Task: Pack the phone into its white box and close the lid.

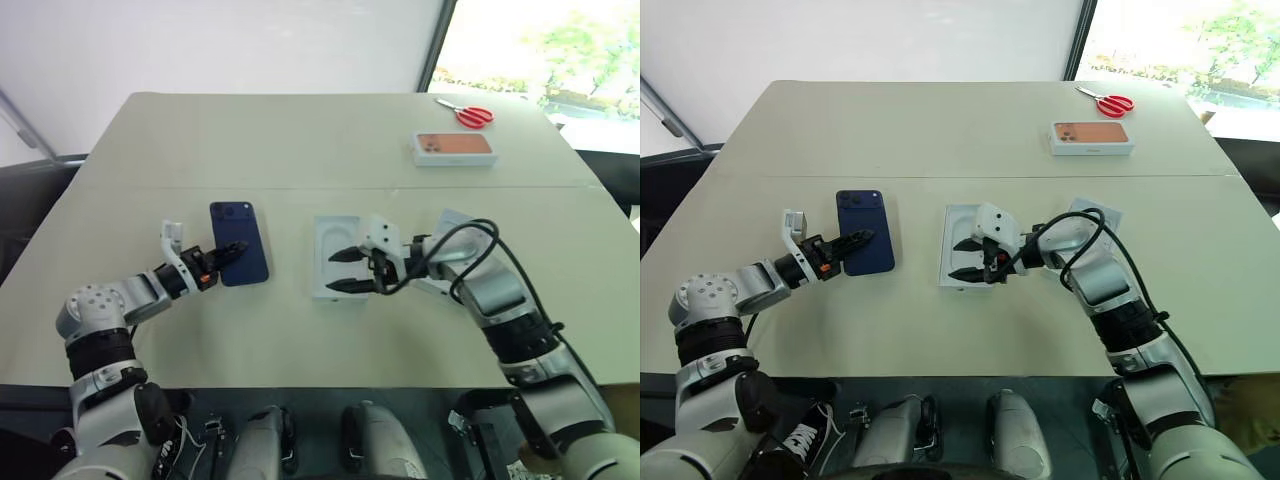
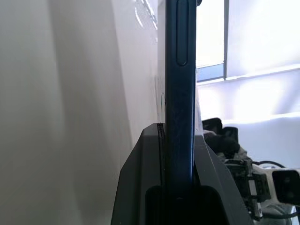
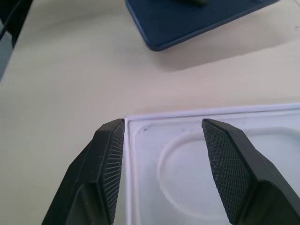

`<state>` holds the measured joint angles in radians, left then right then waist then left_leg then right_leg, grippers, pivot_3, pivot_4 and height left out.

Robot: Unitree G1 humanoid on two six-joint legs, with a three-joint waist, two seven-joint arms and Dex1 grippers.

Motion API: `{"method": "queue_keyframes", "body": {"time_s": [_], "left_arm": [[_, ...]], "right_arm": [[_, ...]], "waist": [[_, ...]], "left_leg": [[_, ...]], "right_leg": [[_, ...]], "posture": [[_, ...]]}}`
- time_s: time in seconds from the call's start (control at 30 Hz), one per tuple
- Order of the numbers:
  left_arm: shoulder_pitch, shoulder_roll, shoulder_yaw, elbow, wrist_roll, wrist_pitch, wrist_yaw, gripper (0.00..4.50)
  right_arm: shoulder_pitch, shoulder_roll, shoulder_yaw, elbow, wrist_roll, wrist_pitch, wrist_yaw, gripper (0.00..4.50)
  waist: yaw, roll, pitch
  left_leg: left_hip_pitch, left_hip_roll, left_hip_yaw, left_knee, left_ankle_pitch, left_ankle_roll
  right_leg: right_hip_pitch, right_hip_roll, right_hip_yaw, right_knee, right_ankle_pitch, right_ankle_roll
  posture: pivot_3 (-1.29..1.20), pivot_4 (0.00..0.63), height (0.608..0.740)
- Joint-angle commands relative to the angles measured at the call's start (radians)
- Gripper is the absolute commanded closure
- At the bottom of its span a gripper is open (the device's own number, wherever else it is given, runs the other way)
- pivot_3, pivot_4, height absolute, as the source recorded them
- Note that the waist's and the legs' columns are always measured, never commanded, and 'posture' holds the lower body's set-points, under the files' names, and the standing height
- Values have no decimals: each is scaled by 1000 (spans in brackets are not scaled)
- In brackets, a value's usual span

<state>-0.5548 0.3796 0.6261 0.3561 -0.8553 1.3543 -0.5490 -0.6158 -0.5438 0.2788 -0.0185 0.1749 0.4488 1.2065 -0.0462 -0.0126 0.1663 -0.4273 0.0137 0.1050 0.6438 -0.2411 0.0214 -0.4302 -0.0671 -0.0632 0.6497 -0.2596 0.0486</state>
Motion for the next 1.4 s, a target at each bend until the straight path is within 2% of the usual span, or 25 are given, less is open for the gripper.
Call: {"method": "queue_keyframes", "body": {"time_s": [0.03,0.27,0.73,0.83,0.9,1.2,1.4], "left_arm": [[-16,5,21,-37,-44,-12,9,4500],[-32,-9,1,-70,-69,-8,29,4500],[-12,-8,-10,-70,-83,-20,58,4500],[-10,-4,-13,-65,-81,-20,57,4500],[-10,-2,-13,-61,-86,-14,56,4500],[-11,22,-28,-42,-76,-35,27,4500],[-85,19,14,-45,-121,-10,66,4500]], "right_arm": [[12,-47,40,-44,-33,-67,34,1769],[4,-18,93,7,-100,-115,-26,1769],[25,-37,107,66,-142,-152,-21,1769],[23,-35,106,65,-137,-142,-18,2680],[24,-31,106,59,-131,-134,-15,3599],[23,4,113,63,-148,-142,-37,3599],[-17,138,160,131,-221,-146,-157,3599]], "waist": [[4,0,0],[10,-2,1],[10,-2,1],[10,-2,1],[8,-2,1],[4,-2,1],[2,-2,1]], "left_leg": [[0,0,0,0,0,0],[-1,0,0,1,0,0],[-1,0,0,2,0,0],[-1,0,0,2,0,0],[0,0,0,2,0,0],[0,0,0,2,0,0],[0,0,0,2,1,-1]], "right_leg": [[0,0,0,0,0,0],[1,0,0,-1,0,0],[1,0,0,-1,0,0],[1,0,0,-1,0,0],[1,0,0,-1,0,0],[1,0,0,-1,0,0],[1,0,0,0,0,0]], "posture": [[0,150,740],[0,150,740],[0,150,740],[0,150,740],[0,150,740],[0,150,740],[0,150,740]]}}
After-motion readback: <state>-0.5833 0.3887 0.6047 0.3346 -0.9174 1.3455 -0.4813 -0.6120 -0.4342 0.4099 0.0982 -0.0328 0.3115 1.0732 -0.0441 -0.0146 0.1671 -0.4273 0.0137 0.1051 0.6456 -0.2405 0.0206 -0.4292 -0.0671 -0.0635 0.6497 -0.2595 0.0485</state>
